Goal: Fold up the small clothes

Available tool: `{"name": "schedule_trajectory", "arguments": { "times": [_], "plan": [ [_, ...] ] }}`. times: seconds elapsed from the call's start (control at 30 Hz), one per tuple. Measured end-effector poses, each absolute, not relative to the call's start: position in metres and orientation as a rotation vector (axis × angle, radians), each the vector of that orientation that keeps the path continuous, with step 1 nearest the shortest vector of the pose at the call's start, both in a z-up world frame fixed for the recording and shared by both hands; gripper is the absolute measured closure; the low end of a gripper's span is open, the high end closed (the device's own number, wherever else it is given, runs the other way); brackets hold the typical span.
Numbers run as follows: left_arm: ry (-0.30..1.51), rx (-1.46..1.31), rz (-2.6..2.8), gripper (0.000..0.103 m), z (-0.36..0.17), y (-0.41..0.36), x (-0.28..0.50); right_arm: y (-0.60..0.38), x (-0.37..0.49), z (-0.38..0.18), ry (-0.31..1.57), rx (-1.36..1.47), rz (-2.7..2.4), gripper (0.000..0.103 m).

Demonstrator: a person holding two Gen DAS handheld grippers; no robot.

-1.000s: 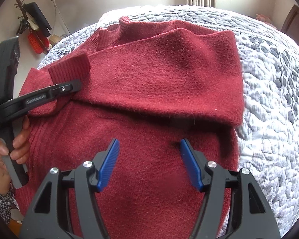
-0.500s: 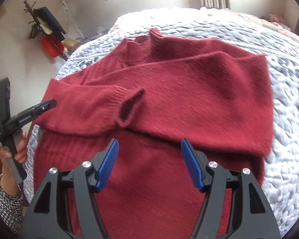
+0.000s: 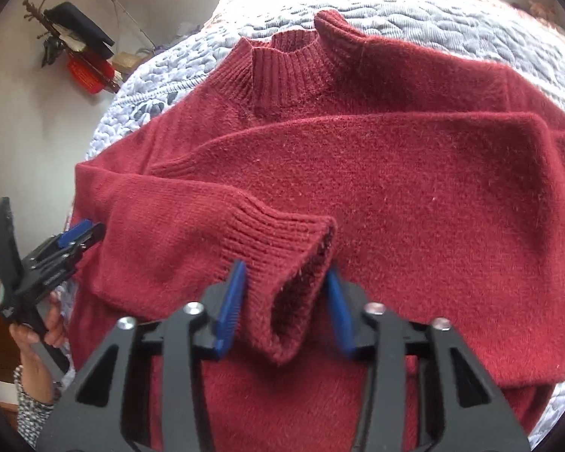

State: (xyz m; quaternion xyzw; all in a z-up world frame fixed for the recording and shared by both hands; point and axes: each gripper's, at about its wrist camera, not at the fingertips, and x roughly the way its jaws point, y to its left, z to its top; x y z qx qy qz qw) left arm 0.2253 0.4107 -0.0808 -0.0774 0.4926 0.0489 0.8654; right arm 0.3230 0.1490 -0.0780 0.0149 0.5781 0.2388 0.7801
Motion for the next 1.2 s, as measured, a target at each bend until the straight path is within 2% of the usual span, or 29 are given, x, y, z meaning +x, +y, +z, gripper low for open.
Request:
{"name": "schedule_trajectory", "arguments": {
  "times": [0.03, 0.13, 0.27, 0.43, 0.6, 0.77, 0.97, 1.0, 1.13, 1.2],
  "plan": [
    [1.028, -0.169, 0.095, 0.046, -0.079, 0.412, 0.224, 0.150, 0.324, -0.078, 1.244, 0.036, 0.526, 0.093],
    [0.998, -0.219, 0.068, 0.045, -0.067, 0.419, 0.216, 0.151, 0.323, -0.073, 1.226, 0.031, 0.551, 0.097],
    [0.909, -0.280, 0.099, 0.035, -0.036, 0.436, 0.205, 0.146, 0.318, -0.050, 1.156, 0.033, 0.596, 0.097],
    [0.881, -0.270, 0.150, 0.034, -0.019, 0.445, 0.210, 0.112, 0.312, -0.007, 1.047, 0.057, 0.587, 0.097],
    [0.921, -0.258, 0.168, 0.034, -0.032, 0.440, 0.219, 0.060, 0.311, 0.018, 0.983, 0.079, 0.515, 0.097],
    [1.003, -0.221, 0.160, 0.033, -0.061, 0.421, 0.235, 0.019, 0.322, 0.012, 0.984, 0.105, 0.427, 0.097],
    [1.048, -0.229, 0.141, 0.033, -0.080, 0.406, 0.254, 0.004, 0.339, -0.028, 1.047, 0.115, 0.370, 0.097],
    [1.050, -0.222, 0.148, 0.034, -0.082, 0.403, 0.256, 0.000, 0.342, -0.037, 1.061, 0.122, 0.356, 0.097],
    [1.065, -0.205, 0.136, 0.058, -0.088, 0.397, 0.264, 0.000, 0.350, -0.073, 1.134, 0.117, 0.314, 0.096],
    [1.066, -0.202, 0.132, 0.063, -0.088, 0.394, 0.266, -0.003, 0.348, -0.078, 1.121, 0.133, 0.333, 0.093]
  ]
}}
